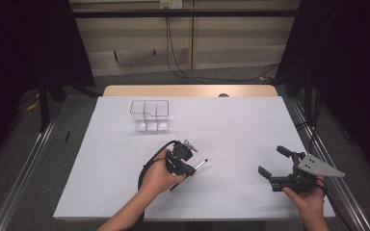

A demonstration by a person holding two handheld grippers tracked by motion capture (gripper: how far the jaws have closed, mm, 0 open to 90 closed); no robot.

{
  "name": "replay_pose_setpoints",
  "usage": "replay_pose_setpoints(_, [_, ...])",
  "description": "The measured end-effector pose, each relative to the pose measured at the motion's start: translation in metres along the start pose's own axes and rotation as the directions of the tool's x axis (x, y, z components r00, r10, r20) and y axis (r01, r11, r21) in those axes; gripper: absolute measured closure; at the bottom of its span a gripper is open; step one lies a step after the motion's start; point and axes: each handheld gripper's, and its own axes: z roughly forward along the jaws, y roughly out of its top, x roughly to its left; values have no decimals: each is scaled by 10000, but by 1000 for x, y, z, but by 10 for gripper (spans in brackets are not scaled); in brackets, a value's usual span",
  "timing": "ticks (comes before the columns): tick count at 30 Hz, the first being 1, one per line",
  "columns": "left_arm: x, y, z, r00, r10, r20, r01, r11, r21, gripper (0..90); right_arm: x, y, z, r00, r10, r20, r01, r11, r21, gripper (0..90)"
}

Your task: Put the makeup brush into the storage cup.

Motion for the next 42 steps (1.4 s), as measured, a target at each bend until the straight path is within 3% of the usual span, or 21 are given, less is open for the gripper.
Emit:
replay_pose_setpoints(4, [4,-1,-4,9999,-50,99,57,9978,-668,842,0,0,0,10000,-3,6,3,10000,-6,4])
replay_pose_setpoints(7, [5,-2,-6,9994,-313,137,327,9919,-1227,842,0,0,0,10000,-1,7,1,10000,1,4])
replay_pose_setpoints(9, [6,-3,-9,9997,-239,43,243,9883,-1508,842,0,0,0,10000,-2,-4,2,10000,-2,4])
replay_pose_setpoints(14, [6,-3,-14,9995,-281,-169,233,9712,-2371,842,0,0,0,10000,1,7,-1,10000,-4,4])
replay_pose_setpoints(17, [6,-5,-17,9991,-347,-234,263,9551,-2951,842,0,0,0,10000,2,15,-2,10000,4,4])
replay_pose_setpoints(19, [6,-5,-18,9991,-349,-224,261,9487,-3150,842,0,0,0,10000,-5,22,5,10000,31,4])
replay_pose_setpoints(21, [7,-5,-18,9991,-328,-287,219,9470,-3205,842,0,0,0,10000,-14,14,14,10000,33,4])
replay_pose_setpoints(25, [8,-7,-19,9987,-494,-159,405,9330,-3576,842,0,0,0,10000,-25,-6,25,10000,28,4])
replay_pose_setpoints(29, [8,-8,-22,9982,-555,-246,408,9136,-4045,842,0,0,0,10000,-37,-4,37,10000,20,3])
replay_pose_setpoints(35, [9,-10,-27,9974,-673,-273,457,8738,-4842,842,1,0,0,10000,-36,-12,36,10000,11,3])
replay_pose_setpoints(36, [9,-10,-27,9974,-673,-273,457,8738,-4842,841,1,0,0,10000,-36,-12,36,10000,11,3])
replay_pose_setpoints(40, [10,-10,-30,9964,-800,-289,538,8560,-5142,842,1,0,0,10000,-29,-15,29,10000,11,3])
replay_pose_setpoints(42, [9,-11,-31,9963,-816,-268,543,8403,-5394,842,1,0,0,10000,-26,-4,26,10000,14,3])
